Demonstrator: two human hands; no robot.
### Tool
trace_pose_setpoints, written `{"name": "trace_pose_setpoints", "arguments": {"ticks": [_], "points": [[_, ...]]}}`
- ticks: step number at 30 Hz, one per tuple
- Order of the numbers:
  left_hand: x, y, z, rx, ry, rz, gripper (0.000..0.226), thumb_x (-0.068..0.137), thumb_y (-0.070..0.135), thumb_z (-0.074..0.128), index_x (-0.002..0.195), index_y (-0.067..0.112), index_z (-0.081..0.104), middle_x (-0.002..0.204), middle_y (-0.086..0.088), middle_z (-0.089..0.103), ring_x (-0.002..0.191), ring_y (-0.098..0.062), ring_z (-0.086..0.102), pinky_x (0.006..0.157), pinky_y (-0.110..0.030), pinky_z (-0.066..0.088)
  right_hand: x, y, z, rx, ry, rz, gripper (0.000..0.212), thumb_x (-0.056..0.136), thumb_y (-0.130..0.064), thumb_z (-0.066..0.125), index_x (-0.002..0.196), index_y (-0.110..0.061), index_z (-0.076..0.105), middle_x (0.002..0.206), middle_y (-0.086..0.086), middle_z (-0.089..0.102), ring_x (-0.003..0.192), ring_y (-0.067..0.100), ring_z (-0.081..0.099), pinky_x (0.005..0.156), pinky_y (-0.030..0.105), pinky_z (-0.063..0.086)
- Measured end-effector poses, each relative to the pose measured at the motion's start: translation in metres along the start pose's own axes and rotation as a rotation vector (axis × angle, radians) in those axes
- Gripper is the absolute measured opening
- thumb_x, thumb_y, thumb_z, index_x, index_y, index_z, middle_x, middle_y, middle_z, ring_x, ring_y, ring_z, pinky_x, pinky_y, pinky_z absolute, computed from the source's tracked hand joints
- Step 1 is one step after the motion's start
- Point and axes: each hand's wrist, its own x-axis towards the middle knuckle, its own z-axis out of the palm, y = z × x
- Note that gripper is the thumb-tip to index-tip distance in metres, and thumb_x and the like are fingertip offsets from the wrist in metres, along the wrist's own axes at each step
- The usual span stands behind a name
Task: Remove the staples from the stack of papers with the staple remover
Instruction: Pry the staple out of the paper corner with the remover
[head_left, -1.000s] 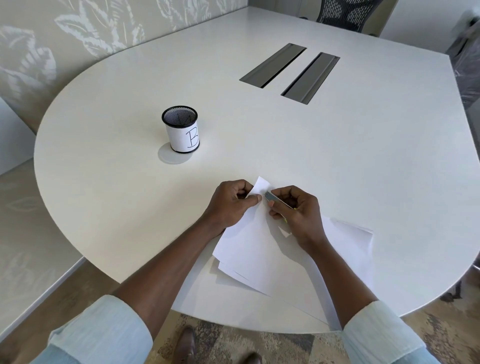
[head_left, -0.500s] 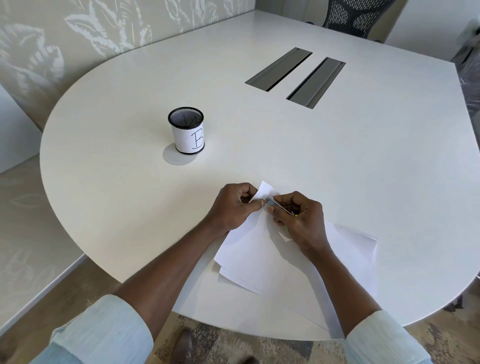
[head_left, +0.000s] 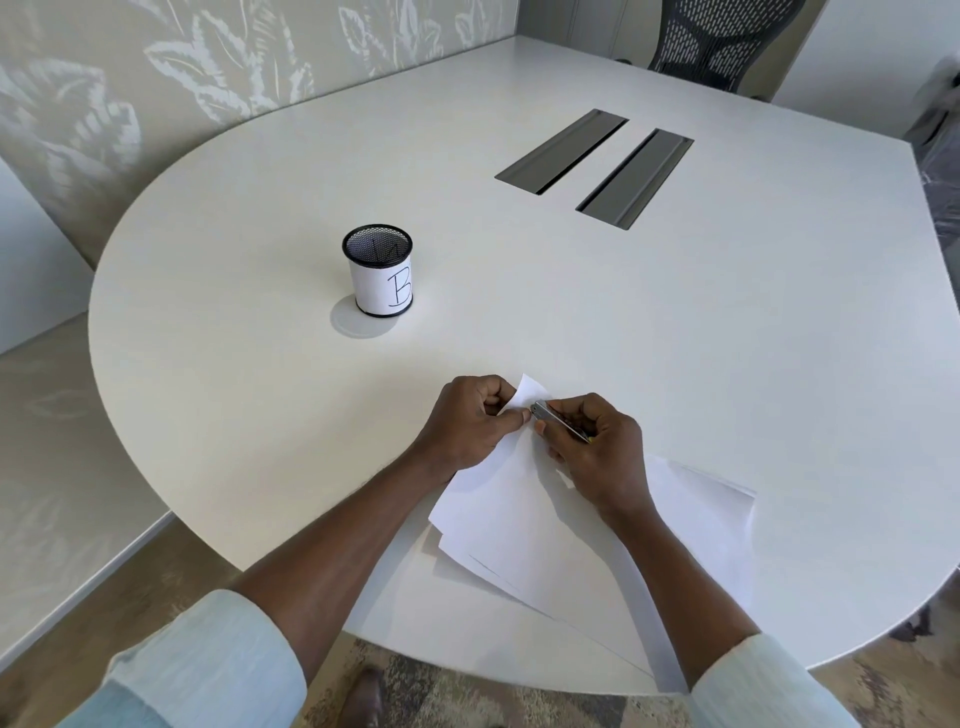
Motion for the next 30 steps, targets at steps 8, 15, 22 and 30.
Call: {"name": "trace_pose_setpoints", "arguments": {"ticks": [8,15,22,30], "points": [[0.0031,-0.0021,0.0013,0.017,0.022,-0.004,0.009,0.094,0.007,0.081,0.089,0.0,0.076,0.091,-0.019,0.084,0.075,-0.018,0.065,0.076,-0.03,0.049,0.0002,0.0014,0.0,-0.013,-0.016,-0.005,0.01,0.096,-0.012,0.084,0.099,-0.017,0.076,0.074,-0.005,0.078,0.06,0.01,0.067,0.059,0.025,0.055],[-0.0001,-0.0009,0.002,0.025,0.042,-0.019,0.01,0.093,0.009,0.081,0.085,0.007,0.076,0.082,-0.012,0.082,0.065,-0.009,0.06,0.065,-0.017,0.046,0.0032,0.0003,-0.0016,0.01,0.002,0.014,0.009,0.099,-0.022,0.083,0.101,-0.018,0.075,0.07,-0.001,0.076,0.061,0.012,0.067,0.061,0.023,0.054],[-0.0016,0.0017,-0.0001,0.013,0.046,-0.035,0.012,0.094,0.012,0.081,0.087,0.003,0.076,0.074,-0.013,0.077,0.062,-0.011,0.052,0.064,-0.024,0.041,0.002,-0.001,-0.0045,0.058,-0.024,0.005,0.01,0.094,-0.017,0.085,0.097,-0.016,0.076,0.07,0.002,0.076,0.059,0.015,0.066,0.058,0.024,0.054],[-0.0015,0.0016,0.0001,-0.008,0.046,-0.034,0.013,0.094,0.012,0.081,0.086,0.004,0.075,0.076,-0.024,0.072,0.058,-0.013,0.042,0.058,-0.025,0.035,0.0033,0.0018,-0.0033,0.028,-0.033,-0.016,0.012,0.092,-0.012,0.087,0.094,-0.018,0.077,0.075,-0.002,0.078,0.057,0.015,0.066,0.056,0.031,0.055]]}}
